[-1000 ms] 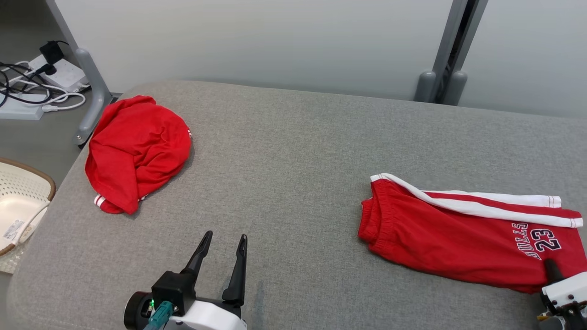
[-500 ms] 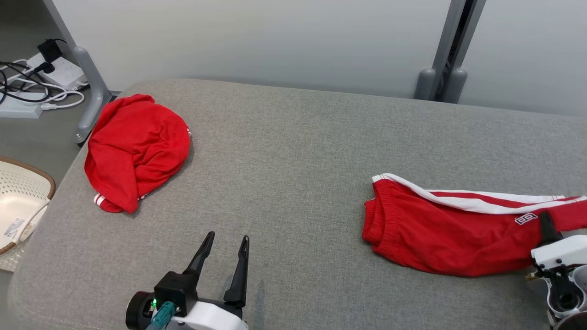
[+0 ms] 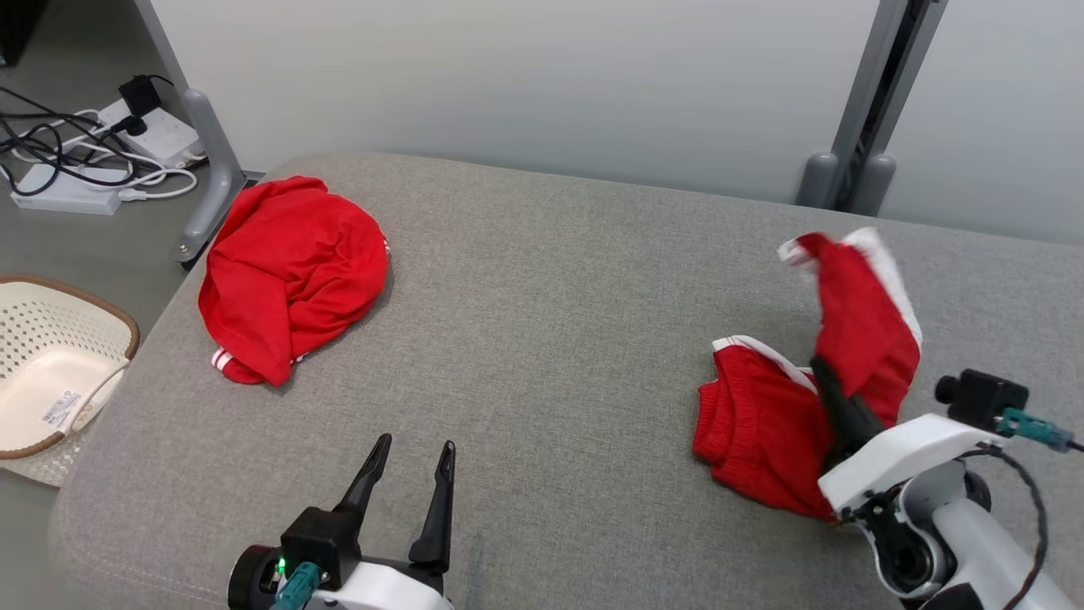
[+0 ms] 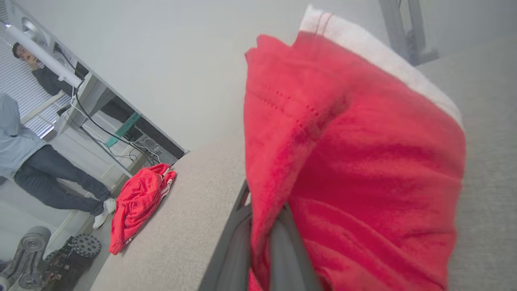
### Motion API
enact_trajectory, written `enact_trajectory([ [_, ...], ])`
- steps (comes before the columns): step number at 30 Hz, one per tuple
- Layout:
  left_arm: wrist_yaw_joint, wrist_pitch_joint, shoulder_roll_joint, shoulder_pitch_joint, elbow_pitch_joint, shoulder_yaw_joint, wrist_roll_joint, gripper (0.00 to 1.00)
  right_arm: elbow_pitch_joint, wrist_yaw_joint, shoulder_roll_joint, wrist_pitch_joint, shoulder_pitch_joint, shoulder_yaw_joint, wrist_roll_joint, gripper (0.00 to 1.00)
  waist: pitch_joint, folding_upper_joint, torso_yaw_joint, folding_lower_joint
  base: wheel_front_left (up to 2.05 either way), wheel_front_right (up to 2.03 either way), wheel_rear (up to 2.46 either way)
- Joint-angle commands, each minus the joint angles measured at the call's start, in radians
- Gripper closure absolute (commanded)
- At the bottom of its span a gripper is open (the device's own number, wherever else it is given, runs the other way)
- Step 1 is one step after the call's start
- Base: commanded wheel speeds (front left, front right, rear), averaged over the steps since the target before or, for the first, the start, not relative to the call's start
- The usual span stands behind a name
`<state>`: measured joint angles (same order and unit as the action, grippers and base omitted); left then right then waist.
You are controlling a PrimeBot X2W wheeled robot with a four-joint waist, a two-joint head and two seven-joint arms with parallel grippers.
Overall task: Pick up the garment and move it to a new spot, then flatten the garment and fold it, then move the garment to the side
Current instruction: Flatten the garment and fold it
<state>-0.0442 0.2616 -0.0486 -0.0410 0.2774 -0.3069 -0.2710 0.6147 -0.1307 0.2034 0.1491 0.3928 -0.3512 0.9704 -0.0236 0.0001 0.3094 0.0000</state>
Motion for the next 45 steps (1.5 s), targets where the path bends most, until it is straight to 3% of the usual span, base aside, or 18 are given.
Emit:
enact_trajectory([
  [1,0.003,0.004,-0.004,0.007,-0.001,0.004,0.010,0.00,-0.001,0.000,0.008,-0.010,-0.013,-0.040,-0.031,1.00,-0.001,-0.0001,0.009,0.0000,0.00,0.00,0.00],
  [20,-0.008,0.004,-0.004,0.014,-0.005,0.002,-0.005,0.00,0.120,0.000,-0.008,-0.043,-0.001,-0.209,-0.076,1.00,-0.007,-0.0001,0.028,0.0000,0.00,0.00,0.00],
  [21,-0.007,0.004,-0.004,0.014,-0.005,0.001,-0.005,0.00,0.123,0.000,-0.009,-0.042,0.000,-0.214,-0.073,0.95,-0.007,-0.0001,0.027,0.0000,0.00,0.00,0.00],
  [22,-0.009,0.004,-0.004,0.013,-0.003,-0.001,-0.008,0.00,0.125,0.000,-0.011,-0.037,0.003,-0.223,-0.071,0.03,-0.006,-0.0001,0.024,0.0000,0.00,0.00,0.00],
  [23,-0.010,0.004,-0.004,0.012,-0.004,-0.002,-0.009,0.00,0.126,0.000,-0.012,-0.034,0.005,-0.224,-0.070,0.00,-0.006,-0.0001,0.022,0.0000,0.00,0.00,0.00],
  [37,-0.005,0.004,-0.004,0.020,0.002,0.005,-0.008,0.00,0.053,0.000,-0.014,-0.036,-0.015,-0.307,-0.148,0.00,0.001,-0.0001,0.008,0.0000,0.00,0.00,0.00],
  [45,-0.002,0.004,-0.004,0.021,0.001,0.007,-0.003,0.00,0.007,0.000,-0.036,-0.113,-0.054,-0.340,-0.129,0.00,0.005,-0.0001,0.000,0.0000,0.00,0.00,0.00],
])
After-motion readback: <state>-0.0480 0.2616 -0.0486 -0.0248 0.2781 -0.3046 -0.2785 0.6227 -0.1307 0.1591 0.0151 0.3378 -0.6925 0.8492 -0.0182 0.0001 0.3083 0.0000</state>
